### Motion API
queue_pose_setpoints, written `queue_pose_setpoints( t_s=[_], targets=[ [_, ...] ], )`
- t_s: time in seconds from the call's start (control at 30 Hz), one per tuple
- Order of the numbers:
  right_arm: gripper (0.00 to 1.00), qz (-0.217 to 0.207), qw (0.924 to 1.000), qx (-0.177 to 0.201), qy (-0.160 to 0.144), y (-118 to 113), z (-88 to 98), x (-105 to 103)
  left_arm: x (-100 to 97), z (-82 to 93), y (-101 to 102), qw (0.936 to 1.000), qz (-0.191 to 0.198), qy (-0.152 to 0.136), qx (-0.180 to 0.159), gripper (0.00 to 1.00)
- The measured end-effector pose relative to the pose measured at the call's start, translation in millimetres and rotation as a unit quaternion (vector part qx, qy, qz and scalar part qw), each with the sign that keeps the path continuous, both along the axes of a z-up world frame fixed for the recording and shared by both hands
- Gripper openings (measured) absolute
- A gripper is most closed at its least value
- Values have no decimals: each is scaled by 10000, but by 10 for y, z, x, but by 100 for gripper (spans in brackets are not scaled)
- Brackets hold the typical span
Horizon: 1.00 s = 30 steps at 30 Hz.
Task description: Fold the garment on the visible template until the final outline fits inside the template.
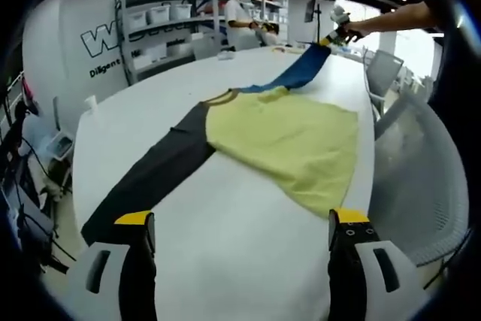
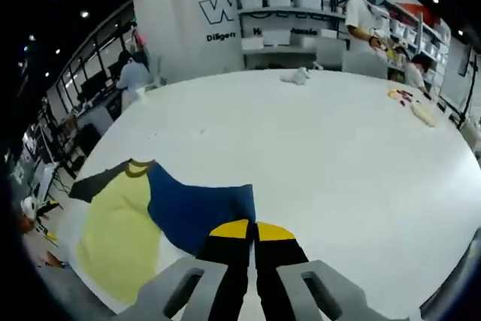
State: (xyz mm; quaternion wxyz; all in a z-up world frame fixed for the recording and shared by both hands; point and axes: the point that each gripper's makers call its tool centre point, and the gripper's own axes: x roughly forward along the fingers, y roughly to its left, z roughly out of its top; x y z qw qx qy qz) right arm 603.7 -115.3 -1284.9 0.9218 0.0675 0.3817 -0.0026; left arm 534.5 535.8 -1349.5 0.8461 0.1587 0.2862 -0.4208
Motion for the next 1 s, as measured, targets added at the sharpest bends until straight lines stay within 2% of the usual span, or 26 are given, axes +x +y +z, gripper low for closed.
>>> queue_pose_setpoints(
  t_s=[0.33, 0.6, 0.8, 1.0],
  targets=[
    [0, -448, 9979, 462, 35, -174, -323, -104, -27, -61, -65, 9999, 12, 169, 10, 95],
    [0, -496, 9972, 545, 152, -241, -550, -102, -29, -18, -119, 9999, 5, 158, -3, 95],
    [0, -496, 9975, 493, 126, -334, -704, -89, -60, -13, -112, 9997, 15, 228, 64, 94],
    [0, -410, 9992, 30, 5, -508, -773, -59, -57, 3, -98, 9996, 58, 255, 127, 94]
  ],
)
